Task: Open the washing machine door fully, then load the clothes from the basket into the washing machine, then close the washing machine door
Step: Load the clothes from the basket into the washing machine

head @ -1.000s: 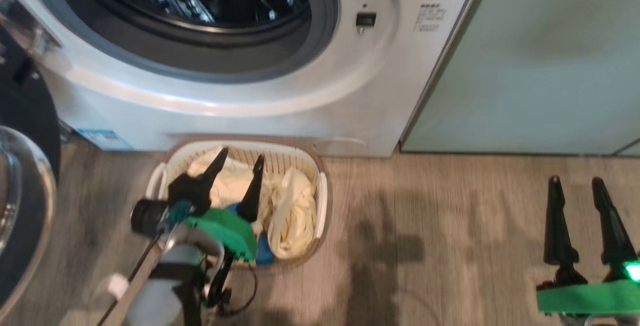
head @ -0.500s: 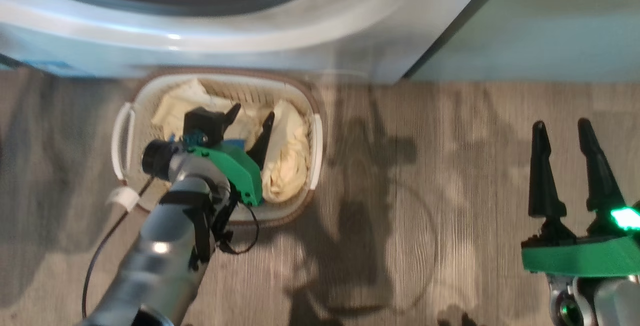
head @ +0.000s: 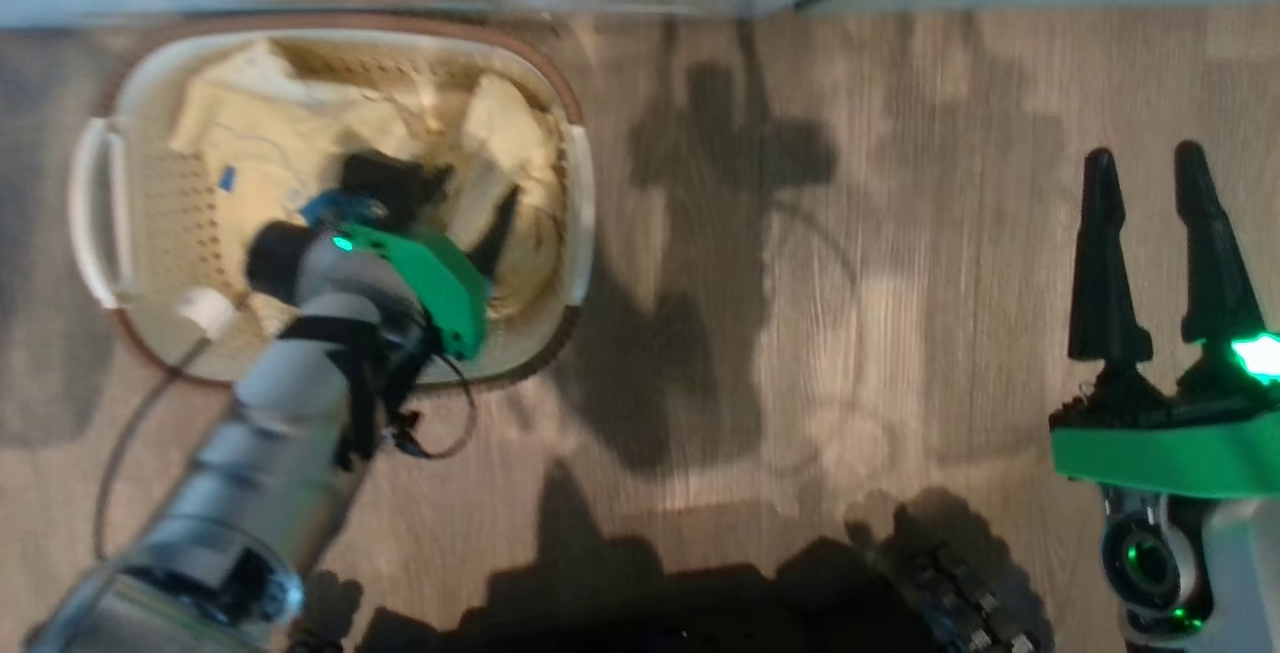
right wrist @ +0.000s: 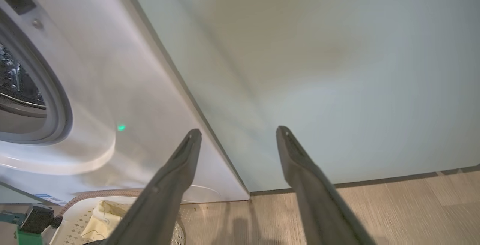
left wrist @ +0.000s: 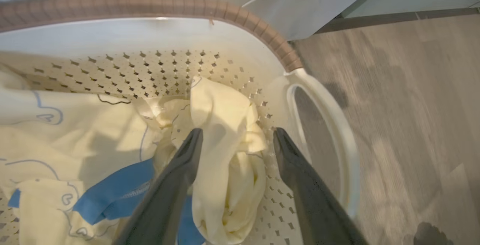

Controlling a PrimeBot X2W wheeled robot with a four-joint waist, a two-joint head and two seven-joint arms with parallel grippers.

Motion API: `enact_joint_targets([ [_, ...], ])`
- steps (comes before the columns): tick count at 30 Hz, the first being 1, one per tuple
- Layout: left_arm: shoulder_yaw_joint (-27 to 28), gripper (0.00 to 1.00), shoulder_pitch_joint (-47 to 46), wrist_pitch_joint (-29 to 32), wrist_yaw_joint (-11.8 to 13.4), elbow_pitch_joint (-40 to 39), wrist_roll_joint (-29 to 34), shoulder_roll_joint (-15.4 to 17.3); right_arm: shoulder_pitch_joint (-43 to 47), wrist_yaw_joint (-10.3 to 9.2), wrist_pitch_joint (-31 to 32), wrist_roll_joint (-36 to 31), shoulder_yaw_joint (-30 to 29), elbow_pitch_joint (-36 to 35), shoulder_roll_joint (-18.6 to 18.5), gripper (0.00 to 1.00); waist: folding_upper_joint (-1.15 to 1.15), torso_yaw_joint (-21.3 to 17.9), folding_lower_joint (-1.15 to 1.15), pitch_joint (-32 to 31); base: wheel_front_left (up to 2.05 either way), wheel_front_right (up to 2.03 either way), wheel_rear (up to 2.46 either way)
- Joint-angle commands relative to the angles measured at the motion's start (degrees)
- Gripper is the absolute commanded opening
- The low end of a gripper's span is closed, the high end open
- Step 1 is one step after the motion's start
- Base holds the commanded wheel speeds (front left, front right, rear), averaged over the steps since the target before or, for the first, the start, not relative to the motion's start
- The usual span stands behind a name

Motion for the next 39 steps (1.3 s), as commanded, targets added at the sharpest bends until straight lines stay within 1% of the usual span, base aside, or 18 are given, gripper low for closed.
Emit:
enact_joint_targets([
  [1,-0.46,1.00,-0.27,0.08,-0.02,-0.45,-1.92,3.15,0.04,0.22,-0.31,1.24,1.49,-2.07,-0.64,1.00,0.00,-2.67,-0.01,3.41,0.00,0.00,0.00],
  [5,-3.54,1.00,-1.61,0.99,-0.02,-0.03,-5.38,6.16,-0.83,0.22,-0.31,3.24,2.39,-2.19,-0.64,1.00,0.00,-4.69,-0.01,5.52,0.00,0.00,0.00],
  [10,-7.22,1.00,-2.89,2.16,-0.03,-0.09,-9.02,8.56,-1.28,0.22,-0.31,5.13,3.09,-2.26,-0.64,1.00,0.00,-6.73,-0.01,7.01,0.00,0.00,0.00],
  [13,-8.74,1.00,-3.74,2.90,-0.03,0.62,-10.79,9.47,-1.42,0.22,-0.31,5.78,3.42,-2.33,-0.64,1.00,0.00,-7.64,-0.01,7.61,0.00,0.00,0.00],
  [16,-9.15,1.00,-4.77,3.41,-0.03,2.94,-11.81,10.25,-1.57,0.22,-0.31,6.34,3.85,-2.54,-0.64,1.00,0.00,-8.56,-0.01,8.07,0.00,0.00,0.00],
  [21,-9.30,1.00,-6.18,4.33,-0.03,6.76,-12.50,10.36,-1.49,0.22,-0.31,7.02,3.98,-2.82,-0.64,1.00,0.00,-9.49,-0.01,8.37,0.00,0.00,0.00],
  [22,-9.45,0.92,-6.56,4.37,0.00,7.56,-12.40,10.31,-1.47,0.22,-0.31,7.09,3.98,-2.83,-0.64,1.00,0.00,-9.62,-0.01,8.40,0.00,0.00,0.00],
  [23,-9.34,0.61,-6.84,4.27,-0.01,8.20,-12.67,10.08,-1.45,0.22,-0.31,7.13,3.94,-2.84,-0.64,1.00,0.00,-9.68,-0.01,8.38,0.00,0.00,0.00],
  [24,-9.50,0.17,-7.09,4.28,-0.01,8.82,-12.65,9.90,-1.42,0.22,-0.31,7.15,3.88,-2.82,-0.64,1.00,0.00,-9.71,-0.01,8.29,0.00,0.00,0.00],
  [25,-9.79,0.00,-7.31,4.31,-0.01,9.39,-12.53,9.72,-1.39,0.22,-0.31,7.12,3.78,-2.78,-0.64,1.00,0.00,-9.70,-0.01,8.17,0.00,0.00,0.00],
  [30,-10.90,0.00,-7.42,3.29,-0.02,10.53,-12.74,8.59,-1.27,0.22,-0.31,6.38,2.54,-2.75,-0.64,1.00,0.00,-8.60,-0.01,6.78,0.00,0.00,0.00],
  [39,-12.64,0.00,-6.03,-0.14,0.00,10.18,-11.81,6.45,-0.47,0.22,-0.31,3.06,-0.44,-2.42,-0.64,1.00,0.00,-4.43,-0.01,1.83,0.00,0.00,0.00],
])
